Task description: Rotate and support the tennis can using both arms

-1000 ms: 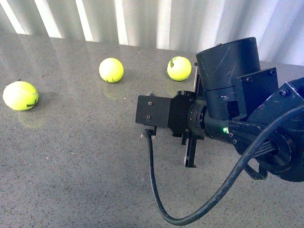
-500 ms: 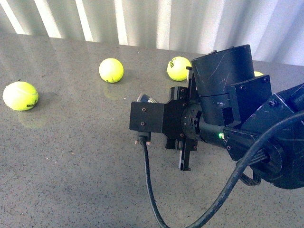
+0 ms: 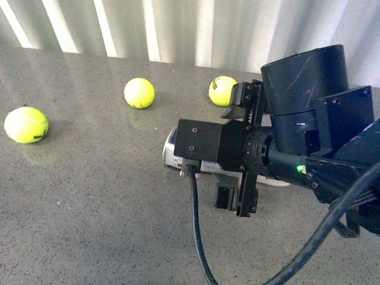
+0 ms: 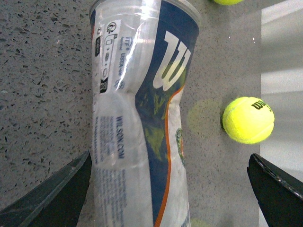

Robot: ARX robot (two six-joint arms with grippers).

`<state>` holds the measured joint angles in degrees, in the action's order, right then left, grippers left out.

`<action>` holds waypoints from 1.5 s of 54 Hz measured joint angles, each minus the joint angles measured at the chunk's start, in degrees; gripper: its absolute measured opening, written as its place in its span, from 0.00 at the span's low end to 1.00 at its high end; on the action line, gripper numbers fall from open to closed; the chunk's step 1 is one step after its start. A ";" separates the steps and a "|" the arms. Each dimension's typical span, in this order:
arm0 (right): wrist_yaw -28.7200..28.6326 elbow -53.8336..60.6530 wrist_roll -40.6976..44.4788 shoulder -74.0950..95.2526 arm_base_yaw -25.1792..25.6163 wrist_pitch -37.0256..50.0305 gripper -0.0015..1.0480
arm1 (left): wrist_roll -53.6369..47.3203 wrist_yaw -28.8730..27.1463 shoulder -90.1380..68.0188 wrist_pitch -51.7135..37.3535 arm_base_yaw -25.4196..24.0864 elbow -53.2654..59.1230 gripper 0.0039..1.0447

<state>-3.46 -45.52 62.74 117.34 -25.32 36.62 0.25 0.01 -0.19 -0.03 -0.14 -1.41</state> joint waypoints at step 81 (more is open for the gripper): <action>23.50 37.57 -57.18 -107.43 4.48 -35.87 0.40 | 0.00 0.00 0.09 0.00 0.00 0.00 0.94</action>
<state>20.03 -7.94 5.56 9.91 -20.84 0.75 0.25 0.01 -0.10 -0.03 -0.14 -1.41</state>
